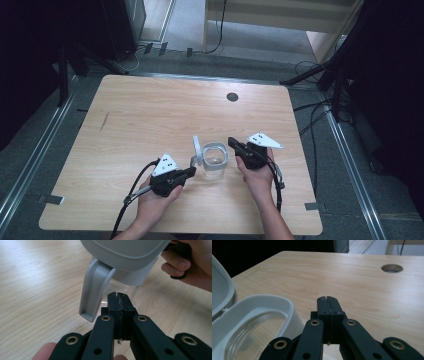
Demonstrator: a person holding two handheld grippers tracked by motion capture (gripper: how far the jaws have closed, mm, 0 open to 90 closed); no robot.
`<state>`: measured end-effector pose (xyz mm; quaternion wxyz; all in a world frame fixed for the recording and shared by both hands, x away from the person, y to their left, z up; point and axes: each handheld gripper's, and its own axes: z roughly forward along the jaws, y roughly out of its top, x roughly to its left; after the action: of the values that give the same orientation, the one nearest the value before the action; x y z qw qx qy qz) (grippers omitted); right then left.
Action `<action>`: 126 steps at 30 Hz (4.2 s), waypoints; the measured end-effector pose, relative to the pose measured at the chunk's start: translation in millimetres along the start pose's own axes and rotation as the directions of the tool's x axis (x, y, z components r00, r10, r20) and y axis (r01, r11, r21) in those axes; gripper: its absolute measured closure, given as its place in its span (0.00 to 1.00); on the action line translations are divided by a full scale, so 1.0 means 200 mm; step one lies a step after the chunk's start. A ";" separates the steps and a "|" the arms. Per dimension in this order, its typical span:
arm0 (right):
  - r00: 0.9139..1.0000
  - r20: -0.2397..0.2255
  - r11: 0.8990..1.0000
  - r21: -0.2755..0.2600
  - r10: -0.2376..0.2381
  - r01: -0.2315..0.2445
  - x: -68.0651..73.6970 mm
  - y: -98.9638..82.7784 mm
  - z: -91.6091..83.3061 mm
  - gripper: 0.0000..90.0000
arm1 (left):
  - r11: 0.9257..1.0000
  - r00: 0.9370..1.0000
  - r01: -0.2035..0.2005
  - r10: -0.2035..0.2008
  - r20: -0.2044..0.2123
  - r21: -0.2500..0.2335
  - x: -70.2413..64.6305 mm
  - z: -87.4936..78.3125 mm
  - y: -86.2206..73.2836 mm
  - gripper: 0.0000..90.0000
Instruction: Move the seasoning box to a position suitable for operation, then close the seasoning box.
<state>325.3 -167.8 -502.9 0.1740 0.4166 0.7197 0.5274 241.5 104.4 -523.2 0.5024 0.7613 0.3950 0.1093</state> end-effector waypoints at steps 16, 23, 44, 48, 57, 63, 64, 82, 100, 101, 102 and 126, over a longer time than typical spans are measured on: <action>0.993 -0.110 0.999 0.034 -0.038 0.042 0.04 0.00 0.03 1.00 | 1.000 0.997 0.024 -0.025 -0.069 -0.011 0.16 0.06 0.05 1.00; 0.988 -0.144 0.997 0.032 -0.060 0.065 0.09 -0.05 -0.02 1.00 | 0.997 0.995 0.069 -0.072 -0.073 -0.039 0.25 0.09 0.09 1.00; 0.993 -0.116 0.999 0.017 -0.027 0.029 0.27 -0.14 -0.07 1.00 | 0.996 0.988 0.050 -0.060 -0.146 -0.069 0.09 -0.07 0.03 1.00; 0.993 -0.118 0.999 0.021 -0.026 0.029 0.31 -0.15 -0.08 1.00 | 0.996 0.985 0.048 -0.059 -0.160 -0.071 0.10 -0.08 0.03 1.00; 0.996 -0.085 0.999 0.026 -0.037 0.039 0.32 -0.14 -0.07 1.00 | 0.989 0.978 0.073 -0.096 -0.187 -0.126 0.22 -0.16 -0.04 0.81; 0.998 -0.054 1.000 0.008 -0.025 0.025 0.23 -0.03 -0.04 1.00 | 0.982 0.936 0.110 -0.154 -0.318 -0.152 0.51 -0.41 -0.21 0.38; 0.998 -0.053 0.999 0.006 -0.032 0.032 0.22 -0.01 -0.03 1.00 | 0.981 0.928 0.120 -0.166 -0.334 -0.154 0.55 -0.45 -0.24 0.30; 0.997 -0.071 0.999 -0.042 0.022 -0.025 0.18 0.27 0.15 1.00 | 0.976 0.884 0.129 -0.192 -0.426 -0.173 0.74 -0.74 -0.37 0.15; 0.996 -0.069 0.996 -0.071 -0.050 0.045 0.18 0.20 -0.09 0.72 | 0.971 0.890 0.153 -0.216 -0.402 -0.183 0.75 -0.74 -0.37 0.15; 0.998 -0.046 0.996 -0.082 -0.034 0.030 0.16 0.19 -0.10 0.59 | 0.971 0.889 0.152 -0.216 -0.403 -0.185 0.75 -0.74 -0.37 0.15; 1.000 -0.017 0.996 -0.082 -0.018 0.016 0.15 0.18 -0.11 0.48 | 0.971 0.889 0.153 -0.217 -0.404 -0.185 0.75 -0.74 -0.37 0.15; 0.965 0.240 0.994 0.005 0.102 -0.107 -0.27 -0.17 -0.48 0.16 | 0.972 0.889 0.148 -0.212 -0.405 -0.182 0.75 -0.73 -0.37 0.16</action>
<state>277.7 -272.9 -506.9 0.2278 0.5161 0.6751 0.4754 221.9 324.0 -551.6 0.4676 0.6407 0.5540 0.2527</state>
